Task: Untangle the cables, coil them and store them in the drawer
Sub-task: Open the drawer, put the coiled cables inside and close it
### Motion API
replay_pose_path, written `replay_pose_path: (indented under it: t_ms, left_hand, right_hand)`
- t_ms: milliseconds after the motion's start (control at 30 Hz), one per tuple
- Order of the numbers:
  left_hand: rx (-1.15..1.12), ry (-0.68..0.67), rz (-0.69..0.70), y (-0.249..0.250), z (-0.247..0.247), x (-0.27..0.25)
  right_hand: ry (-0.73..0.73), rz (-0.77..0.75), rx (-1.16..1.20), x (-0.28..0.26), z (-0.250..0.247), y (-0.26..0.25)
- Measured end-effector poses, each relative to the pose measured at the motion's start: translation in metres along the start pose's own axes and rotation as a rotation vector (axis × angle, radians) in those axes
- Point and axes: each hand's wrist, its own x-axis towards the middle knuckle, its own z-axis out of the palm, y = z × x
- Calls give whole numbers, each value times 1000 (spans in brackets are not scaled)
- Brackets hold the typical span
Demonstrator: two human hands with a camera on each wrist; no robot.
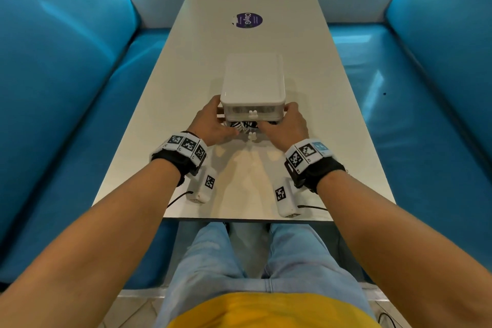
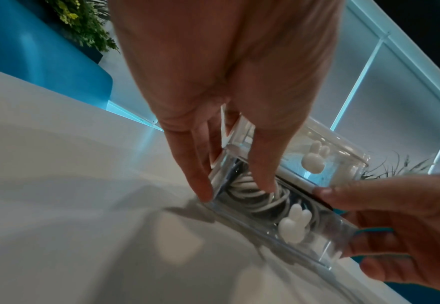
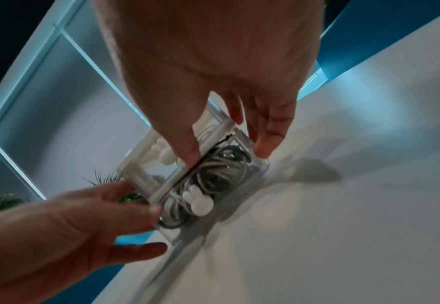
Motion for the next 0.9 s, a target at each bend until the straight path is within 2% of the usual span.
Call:
replay_pose_path:
  t_ms: [67,167,267,400,567,700,900]
  left_hand:
    - [-23,9,-11,2,1,-1]
    - [21,123,-19,4,4,1]
    - [24,160,-23,4,4,3]
    - [26,133,-34,6,-2,6]
    - [47,-6,-7,2,-9,0]
    - [142,28,26,3,-9,-4]
    - [146,128,37,4,-1,1]
  right_hand:
    - [40,14,2,1,7,-1]
    - [47,12,3,3,11,-1]
    - [40,20,14,6,10,-3]
    - [-6,26,47,8,7,-1]
    - [-117,-3,89,8,0,7]
    - [-203,-1,78,11,-5,4]
    - [-69,22,-46,12,1,2]
